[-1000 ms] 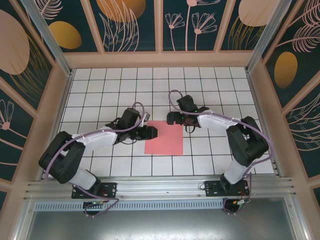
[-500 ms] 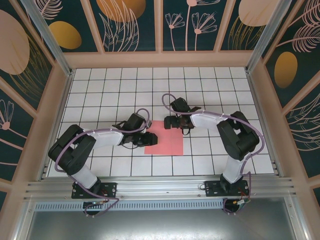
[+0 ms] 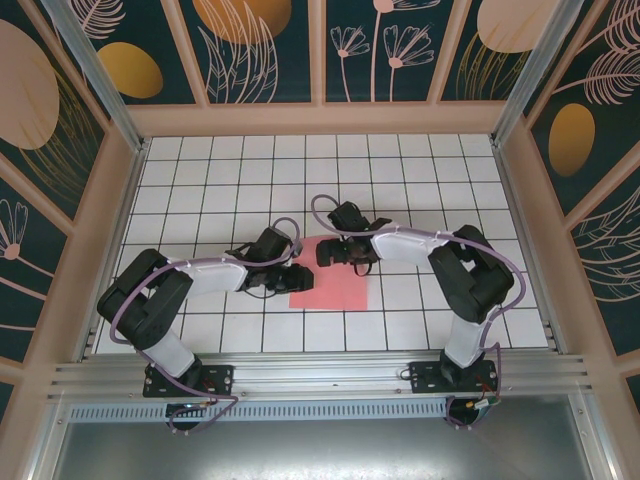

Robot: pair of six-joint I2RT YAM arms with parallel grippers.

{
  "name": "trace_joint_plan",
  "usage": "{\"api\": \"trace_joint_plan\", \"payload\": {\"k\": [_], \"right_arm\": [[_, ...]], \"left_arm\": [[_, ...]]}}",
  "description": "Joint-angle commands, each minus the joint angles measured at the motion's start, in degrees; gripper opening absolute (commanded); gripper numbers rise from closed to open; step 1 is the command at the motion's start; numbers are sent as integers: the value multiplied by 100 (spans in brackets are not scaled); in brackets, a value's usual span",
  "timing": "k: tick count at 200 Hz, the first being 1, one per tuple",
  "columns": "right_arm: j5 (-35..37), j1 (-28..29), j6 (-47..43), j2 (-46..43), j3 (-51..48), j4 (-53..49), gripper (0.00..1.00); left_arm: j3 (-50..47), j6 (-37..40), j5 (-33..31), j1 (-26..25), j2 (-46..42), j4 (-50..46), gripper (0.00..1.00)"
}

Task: Fold a paper plane with a square sheet of paper (fold left side to right side)
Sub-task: Pick up the square sheet of paper from the center of the table.

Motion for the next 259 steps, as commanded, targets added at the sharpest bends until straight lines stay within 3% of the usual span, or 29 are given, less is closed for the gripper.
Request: {"api": "trace_joint_plan", "payload": {"k": [1, 80, 117, 158, 204, 237, 259], "right_arm": [[-357, 144, 149, -18, 143, -399, 93], [-1069, 4, -137, -152, 74, -233, 46], [-2045, -380, -241, -502, -305, 403, 29], [-3407, -1003, -483, -1323, -715, 1248, 25], [-4930, -1831, -730, -2408, -388, 1722, 22], [-5545, -1890, -1065, -2848, 371, 1641, 22], [-5868, -1882, -1210, -2975, 806, 1574, 22]], "left_arm": [[-168, -90, -268, -35, 100, 6, 37], [-166, -287, -671, 20, -668, 392, 44], [-385, -403, -400, 788, -1516, 807, 59], [-320, 169, 435, 1682, -2380, 1147, 76], [352, 1137, 1347, 1736, -2784, 1506, 89], [845, 1391, 1884, 1736, -2775, 1956, 98], [1193, 1566, 2247, 1736, -2687, 2032, 99]]}}
